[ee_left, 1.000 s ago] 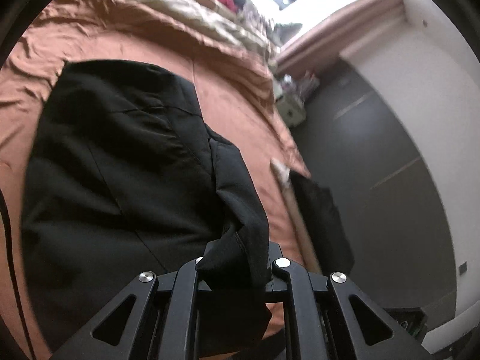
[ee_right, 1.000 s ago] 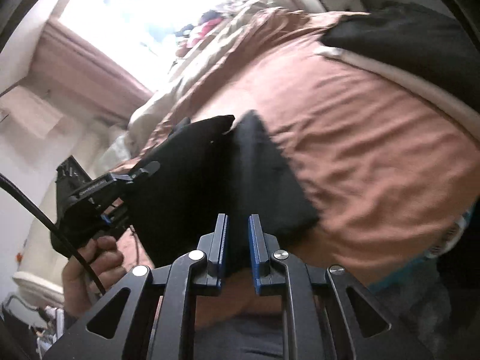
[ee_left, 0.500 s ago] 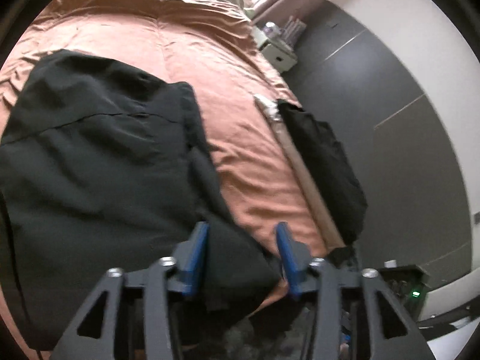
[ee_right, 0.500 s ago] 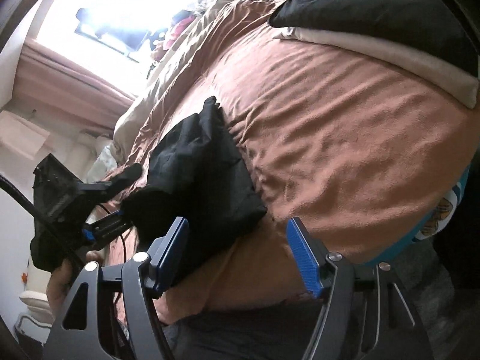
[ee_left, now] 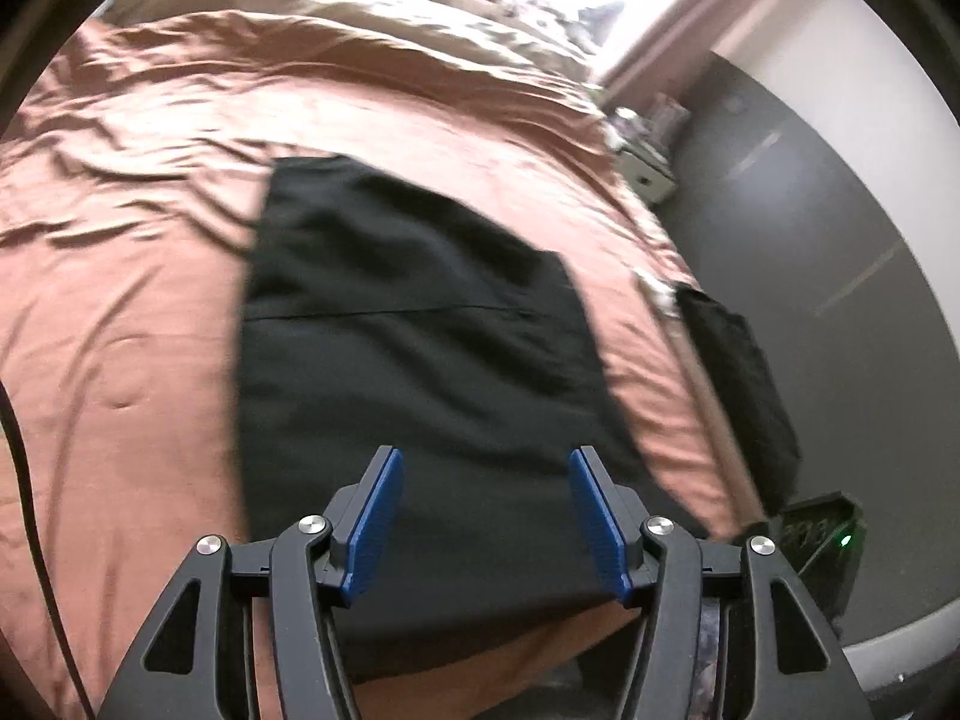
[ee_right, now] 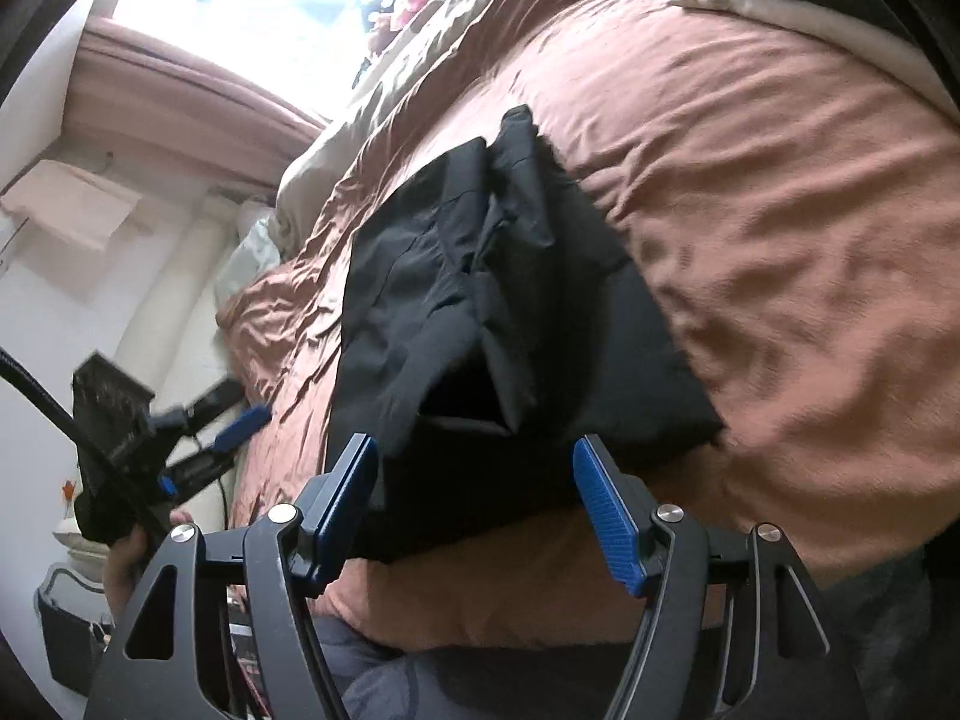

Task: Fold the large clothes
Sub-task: 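Open both tools and release the folded jacket onto the bed, then grasp the folded bundle's edge with the right tool and straighten it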

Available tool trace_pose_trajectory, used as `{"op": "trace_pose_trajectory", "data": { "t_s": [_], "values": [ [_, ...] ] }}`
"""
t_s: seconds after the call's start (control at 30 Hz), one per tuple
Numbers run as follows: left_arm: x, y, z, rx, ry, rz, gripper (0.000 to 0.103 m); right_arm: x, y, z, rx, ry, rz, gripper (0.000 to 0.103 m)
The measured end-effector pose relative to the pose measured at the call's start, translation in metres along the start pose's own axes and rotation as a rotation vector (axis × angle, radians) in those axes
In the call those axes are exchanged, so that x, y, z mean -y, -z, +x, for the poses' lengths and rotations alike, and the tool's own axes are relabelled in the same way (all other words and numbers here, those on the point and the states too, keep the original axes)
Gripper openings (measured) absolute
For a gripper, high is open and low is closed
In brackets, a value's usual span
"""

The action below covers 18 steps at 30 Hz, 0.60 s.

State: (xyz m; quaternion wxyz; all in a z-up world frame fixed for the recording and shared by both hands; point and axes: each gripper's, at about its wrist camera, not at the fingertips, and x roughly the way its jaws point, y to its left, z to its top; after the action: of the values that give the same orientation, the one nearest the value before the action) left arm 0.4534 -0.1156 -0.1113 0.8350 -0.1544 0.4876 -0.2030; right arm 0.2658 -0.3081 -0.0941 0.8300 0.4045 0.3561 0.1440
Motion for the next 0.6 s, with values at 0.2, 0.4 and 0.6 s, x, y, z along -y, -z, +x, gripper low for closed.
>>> {"op": "trace_pose_trajectory", "data": {
  "t_s": [0.2, 0.4, 0.6],
  "values": [
    [-0.055, 0.019, 0.004, -0.057, -0.123, -0.058, 0.063, -0.002, -0.011, 0.020, 0.016, 0.020, -0.024, 0.015],
    [-0.065, 0.041, 0.032, -0.147, -0.101, -0.095, 0.063, 0.021, -0.013, 0.015, 0.054, 0.026, 0.013, 0.009],
    [-0.039, 0.050, 0.045, -0.176, -0.006, -0.069, 0.063, 0.042, -0.006, 0.009, 0.074, 0.044, 0.066, 0.008]
  ]
}}
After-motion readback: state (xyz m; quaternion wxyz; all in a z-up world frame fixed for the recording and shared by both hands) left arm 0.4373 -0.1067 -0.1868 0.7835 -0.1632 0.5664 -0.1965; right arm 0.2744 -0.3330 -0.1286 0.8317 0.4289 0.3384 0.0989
